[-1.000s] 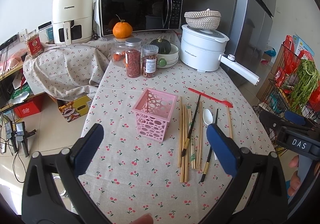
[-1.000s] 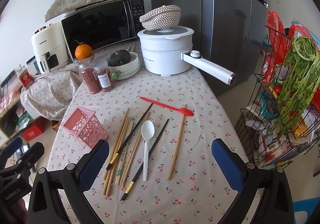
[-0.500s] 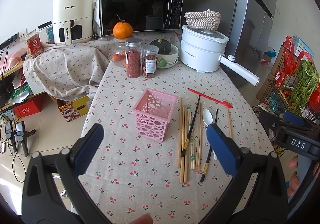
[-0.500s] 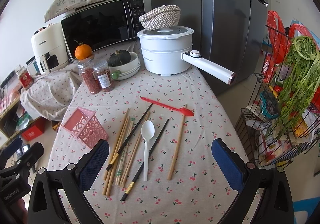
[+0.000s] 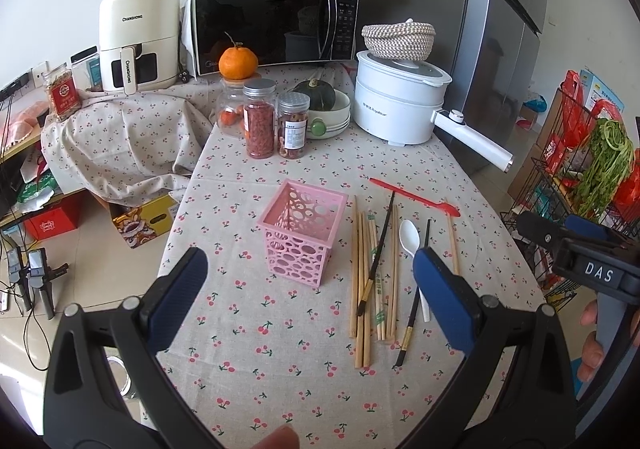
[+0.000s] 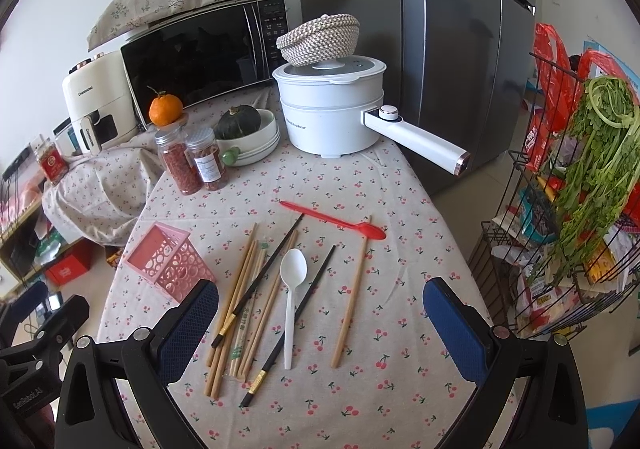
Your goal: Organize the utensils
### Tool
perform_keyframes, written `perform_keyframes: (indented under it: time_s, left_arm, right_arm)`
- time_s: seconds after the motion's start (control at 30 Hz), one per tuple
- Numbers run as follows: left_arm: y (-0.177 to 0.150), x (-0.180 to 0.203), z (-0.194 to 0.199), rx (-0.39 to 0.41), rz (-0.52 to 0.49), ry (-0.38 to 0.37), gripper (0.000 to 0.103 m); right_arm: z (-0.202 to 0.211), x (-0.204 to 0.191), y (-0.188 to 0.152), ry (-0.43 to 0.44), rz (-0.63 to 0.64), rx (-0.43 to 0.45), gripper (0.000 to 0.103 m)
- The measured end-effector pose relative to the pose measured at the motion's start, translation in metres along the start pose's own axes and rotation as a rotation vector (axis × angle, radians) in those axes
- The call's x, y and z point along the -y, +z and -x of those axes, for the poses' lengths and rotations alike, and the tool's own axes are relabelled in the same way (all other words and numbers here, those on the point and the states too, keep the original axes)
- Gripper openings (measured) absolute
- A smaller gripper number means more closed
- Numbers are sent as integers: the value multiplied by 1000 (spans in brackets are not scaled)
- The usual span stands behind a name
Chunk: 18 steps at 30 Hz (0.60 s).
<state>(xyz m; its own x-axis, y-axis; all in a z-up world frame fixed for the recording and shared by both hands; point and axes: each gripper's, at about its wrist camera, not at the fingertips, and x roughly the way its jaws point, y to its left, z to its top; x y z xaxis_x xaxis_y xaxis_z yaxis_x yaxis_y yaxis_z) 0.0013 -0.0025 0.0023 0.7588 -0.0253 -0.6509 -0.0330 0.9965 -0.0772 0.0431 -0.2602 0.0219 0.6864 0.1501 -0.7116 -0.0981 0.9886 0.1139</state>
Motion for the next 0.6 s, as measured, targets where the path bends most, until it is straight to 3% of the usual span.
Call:
perform_keyframes:
  time_s: [0.17, 0.37, 0.47, 0.6]
  left_arm:
    - [11, 5, -1, -14, -19, -49, 102]
    - [31, 24, -33, -139, -101, -122, 102]
    - [43, 43, -58, -228, -139, -175, 93]
    - [56, 76, -99, -336, -195, -204, 77]
  right_arm:
    - [-5, 11, 9, 28, -23, -19, 103]
    - [-24, 33, 22, 74, -65, -74, 103]
    - [-41, 53, 26, 114, -127, -117, 102]
    - [-64, 79, 27, 168, -228, -187, 85]
